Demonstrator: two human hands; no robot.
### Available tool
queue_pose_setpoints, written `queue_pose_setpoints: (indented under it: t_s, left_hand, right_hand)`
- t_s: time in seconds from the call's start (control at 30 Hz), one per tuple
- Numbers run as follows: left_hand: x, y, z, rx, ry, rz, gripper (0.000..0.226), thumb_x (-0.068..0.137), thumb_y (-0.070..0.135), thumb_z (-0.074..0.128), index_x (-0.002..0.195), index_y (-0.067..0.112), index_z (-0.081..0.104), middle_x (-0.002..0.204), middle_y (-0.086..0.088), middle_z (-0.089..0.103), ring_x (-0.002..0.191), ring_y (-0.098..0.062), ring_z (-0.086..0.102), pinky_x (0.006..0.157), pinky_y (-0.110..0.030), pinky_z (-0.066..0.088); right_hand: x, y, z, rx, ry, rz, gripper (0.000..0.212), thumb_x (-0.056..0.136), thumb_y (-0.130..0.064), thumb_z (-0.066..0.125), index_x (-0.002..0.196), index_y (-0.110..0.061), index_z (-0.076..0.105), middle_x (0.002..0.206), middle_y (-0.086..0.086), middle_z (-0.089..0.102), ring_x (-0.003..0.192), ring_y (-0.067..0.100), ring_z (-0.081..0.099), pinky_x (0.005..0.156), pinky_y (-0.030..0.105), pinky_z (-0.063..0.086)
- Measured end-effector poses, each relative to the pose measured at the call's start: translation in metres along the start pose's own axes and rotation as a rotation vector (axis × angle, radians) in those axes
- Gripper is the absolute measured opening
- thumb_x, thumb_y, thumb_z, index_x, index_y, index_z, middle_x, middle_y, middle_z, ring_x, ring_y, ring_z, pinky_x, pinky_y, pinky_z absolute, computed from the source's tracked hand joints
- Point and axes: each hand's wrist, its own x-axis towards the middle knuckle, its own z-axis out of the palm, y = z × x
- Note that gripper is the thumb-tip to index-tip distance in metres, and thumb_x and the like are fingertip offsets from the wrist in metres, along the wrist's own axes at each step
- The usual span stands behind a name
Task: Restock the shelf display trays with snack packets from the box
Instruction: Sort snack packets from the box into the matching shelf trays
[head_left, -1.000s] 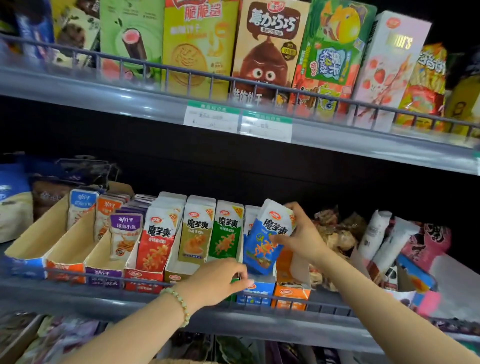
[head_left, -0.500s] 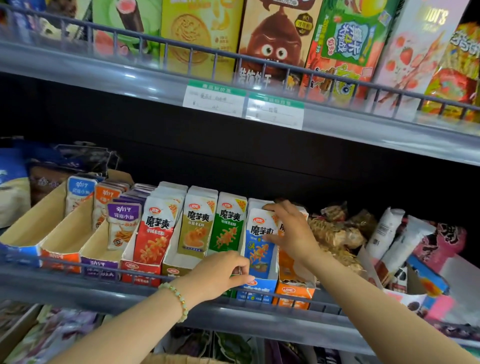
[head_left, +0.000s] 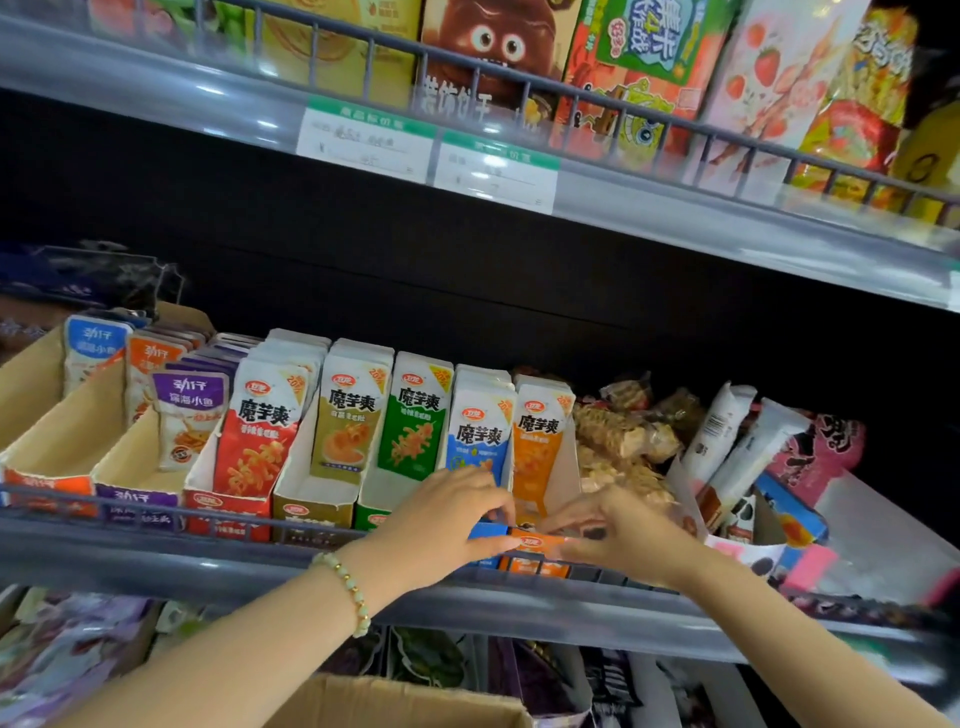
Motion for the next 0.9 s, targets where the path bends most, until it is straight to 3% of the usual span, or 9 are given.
queue_pose_setpoints:
  t_s: [0.17, 0.3, 0.37, 0.47, 0.63, 0.77, 0.9]
  left_hand:
    - [0.003, 0.003, 0.004, -0.060, 0.006, -0.024, 0.026, 0.090, 0.046, 0.056, 0.097, 0.027, 0.041, 0.094, 0.013, 0.052, 0.072, -0.002, 0.047, 0.060, -0.013, 0.035]
    - [0.009, 0.001, 0.005, -0.073, -0.093, -0.047, 0.024, 0.093, 0.044, 0.052, 0.114, 0.034, 0.053, 0.101, 0.010, 0.057, 0.084, -0.008, 0.053, 0.076, -0.030, 0.049]
    - [0.015, -0.002, 0.007, -0.076, -0.112, -0.041, 0.020, 0.094, 0.043, 0.051, 0.106, 0.030, 0.060, 0.102, 0.011, 0.061, 0.085, -0.007, 0.054, 0.073, -0.025, 0.047]
    - [0.024, -0.005, 0.009, -0.094, -0.133, -0.023, 0.021, 0.094, 0.043, 0.053, 0.097, 0.024, 0.063, 0.096, 0.011, 0.064, 0.072, -0.002, 0.049, 0.059, -0.014, 0.035]
    - [0.030, -0.011, 0.008, -0.151, -0.177, -0.021, 0.016, 0.093, 0.040, 0.055, 0.088, 0.025, 0.060, 0.086, 0.012, 0.059, 0.066, 0.002, 0.046, 0.057, -0.013, 0.030]
    - [0.027, -0.011, 0.011, -0.148, -0.152, -0.029, 0.014, 0.092, 0.042, 0.057, 0.087, 0.029, 0.059, 0.082, 0.014, 0.057, 0.071, -0.002, 0.050, 0.062, -0.019, 0.039]
    - [0.008, -0.006, 0.005, -0.072, -0.117, -0.037, 0.032, 0.092, 0.048, 0.052, 0.120, 0.032, 0.055, 0.113, 0.010, 0.058, 0.108, -0.010, 0.051, 0.086, -0.033, 0.048]
  right_hand:
    - [0.014, -0.003, -0.017, -0.003, 0.189, -0.001, 0.013, 0.092, -0.023, 0.063, 0.101, -0.025, 0.072, 0.100, -0.017, 0.069, 0.089, -0.006, 0.063, 0.085, 0.016, 0.051]
    - [0.055, 0.006, -0.039, 0.066, 0.461, 0.078, 0.017, 0.092, -0.015, 0.061, 0.107, -0.019, 0.068, 0.101, -0.008, 0.068, 0.093, 0.007, 0.064, 0.082, 0.028, 0.055]
    - [0.078, 0.010, -0.045, 0.077, 0.455, 0.100, 0.017, 0.092, -0.010, 0.061, 0.104, -0.019, 0.069, 0.099, -0.006, 0.068, 0.096, 0.012, 0.065, 0.083, 0.029, 0.054]
    - [0.104, 0.013, -0.053, 0.030, 0.455, 0.050, 0.019, 0.092, -0.009, 0.061, 0.106, -0.014, 0.072, 0.104, -0.001, 0.070, 0.100, 0.015, 0.064, 0.086, 0.030, 0.053]
    - [0.118, 0.013, -0.051, -0.121, 0.511, 0.000, 0.025, 0.085, -0.008, 0.069, 0.109, -0.014, 0.071, 0.104, -0.004, 0.062, 0.093, 0.008, 0.056, 0.082, 0.024, 0.046]
    - [0.109, 0.016, -0.044, -0.148, 0.592, 0.007, 0.028, 0.082, -0.010, 0.072, 0.109, -0.015, 0.070, 0.108, -0.002, 0.056, 0.096, 0.011, 0.053, 0.083, 0.022, 0.042]
    - [0.081, 0.008, -0.039, -0.085, 0.637, 0.049, 0.028, 0.088, -0.017, 0.068, 0.116, -0.019, 0.066, 0.117, 0.000, 0.060, 0.106, 0.013, 0.057, 0.083, 0.017, 0.042]
